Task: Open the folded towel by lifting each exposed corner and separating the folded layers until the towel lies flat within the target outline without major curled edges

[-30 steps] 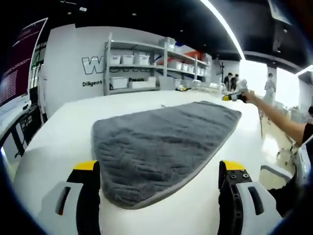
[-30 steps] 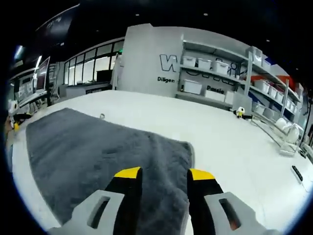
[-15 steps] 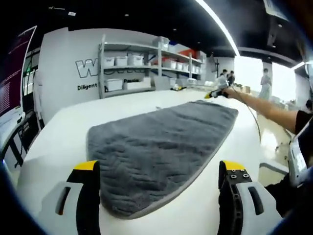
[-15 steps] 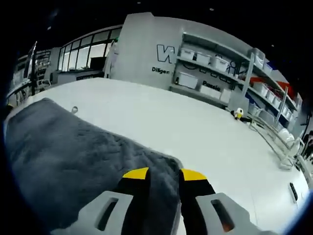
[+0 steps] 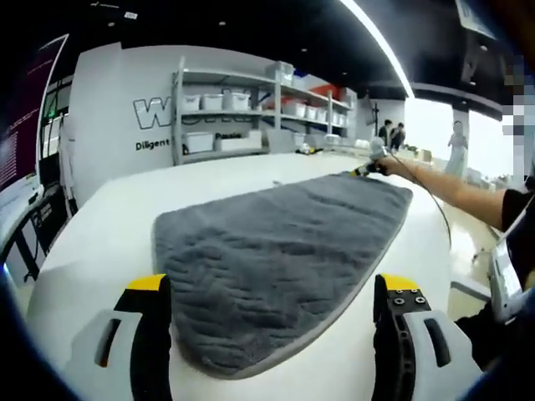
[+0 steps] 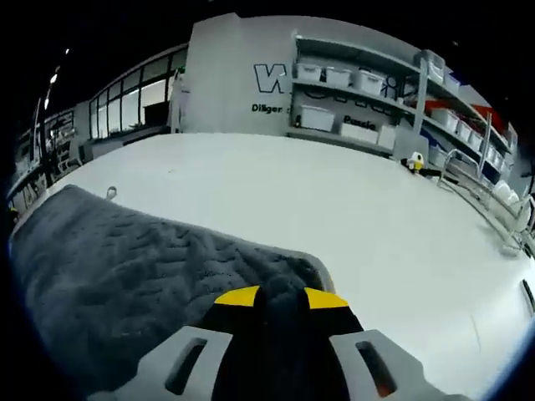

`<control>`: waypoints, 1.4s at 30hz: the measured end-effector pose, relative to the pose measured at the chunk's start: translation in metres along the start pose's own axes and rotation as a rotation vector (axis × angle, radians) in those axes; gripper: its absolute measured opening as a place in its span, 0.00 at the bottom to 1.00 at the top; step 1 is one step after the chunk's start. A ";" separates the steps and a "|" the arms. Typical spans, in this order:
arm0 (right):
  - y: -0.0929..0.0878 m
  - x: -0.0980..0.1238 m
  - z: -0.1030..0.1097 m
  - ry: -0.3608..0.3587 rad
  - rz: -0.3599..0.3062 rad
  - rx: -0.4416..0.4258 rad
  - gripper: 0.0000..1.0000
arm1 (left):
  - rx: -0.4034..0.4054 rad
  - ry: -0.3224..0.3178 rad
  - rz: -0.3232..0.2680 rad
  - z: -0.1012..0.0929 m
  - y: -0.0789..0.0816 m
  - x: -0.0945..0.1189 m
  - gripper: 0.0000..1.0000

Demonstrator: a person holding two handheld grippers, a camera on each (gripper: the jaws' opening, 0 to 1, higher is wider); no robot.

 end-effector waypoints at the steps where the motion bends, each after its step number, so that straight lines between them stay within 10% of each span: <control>1: 0.000 0.000 0.000 0.002 0.002 -0.004 0.15 | -0.001 0.002 -0.002 0.001 0.001 0.000 0.99; 12: -0.003 0.003 -0.003 0.003 0.002 -0.037 0.17 | -0.010 -0.009 0.007 -0.002 -0.002 -0.004 0.99; 17: -0.002 0.015 0.000 0.027 -0.015 -0.065 0.33 | -0.018 -0.020 0.001 -0.006 0.000 -0.004 0.99; 22: -0.013 0.049 0.003 0.046 0.039 -0.027 0.59 | -0.027 -0.028 -0.001 -0.008 0.002 -0.003 0.99; 31: -0.018 0.118 0.002 0.127 0.008 -0.028 0.73 | -0.033 -0.046 -0.014 -0.016 0.001 -0.002 0.99; 42: -0.054 0.200 0.038 0.229 0.022 0.106 0.37 | -0.044 -0.068 -0.024 -0.033 0.006 0.005 0.99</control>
Point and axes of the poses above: the point that each gripper's makers call its tool centre point, and the gripper's own axes: x roughly backward along the fingers, z roughly to its left, y roughly out of its top, the point moved 4 cm from there along x, roughly backward along the fingers, and after that the axes turned 5 degrees about -z, right-handed, at the moved point
